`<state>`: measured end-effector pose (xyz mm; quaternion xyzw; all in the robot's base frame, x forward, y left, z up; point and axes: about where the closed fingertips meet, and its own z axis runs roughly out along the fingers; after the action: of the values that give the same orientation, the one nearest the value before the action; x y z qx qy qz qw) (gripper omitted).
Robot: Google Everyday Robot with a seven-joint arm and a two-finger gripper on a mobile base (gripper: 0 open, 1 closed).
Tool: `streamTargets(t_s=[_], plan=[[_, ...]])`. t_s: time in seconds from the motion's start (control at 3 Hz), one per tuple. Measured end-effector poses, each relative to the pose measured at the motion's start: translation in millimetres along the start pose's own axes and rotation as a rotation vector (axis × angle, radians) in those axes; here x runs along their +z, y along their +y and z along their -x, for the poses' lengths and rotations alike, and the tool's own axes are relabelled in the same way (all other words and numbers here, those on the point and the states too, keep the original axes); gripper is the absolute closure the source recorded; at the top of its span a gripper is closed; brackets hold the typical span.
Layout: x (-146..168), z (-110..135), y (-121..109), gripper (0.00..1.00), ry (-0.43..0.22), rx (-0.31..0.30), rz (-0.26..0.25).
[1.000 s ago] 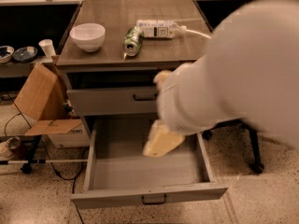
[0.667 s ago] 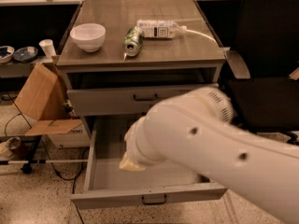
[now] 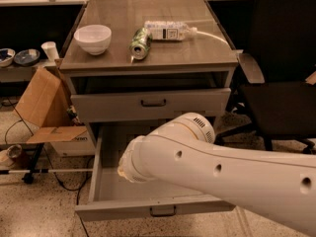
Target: Close middle drawer
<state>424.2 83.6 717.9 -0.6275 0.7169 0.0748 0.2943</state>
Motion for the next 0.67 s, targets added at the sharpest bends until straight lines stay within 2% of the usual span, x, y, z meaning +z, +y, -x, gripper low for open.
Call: streamTargets(t_s=[0.33,0.67], plan=[[-1,-1,1,1.0,0.004,-0.005,0.004],[14,-2,8,1.0,-0.01,-0.009,0.048]])
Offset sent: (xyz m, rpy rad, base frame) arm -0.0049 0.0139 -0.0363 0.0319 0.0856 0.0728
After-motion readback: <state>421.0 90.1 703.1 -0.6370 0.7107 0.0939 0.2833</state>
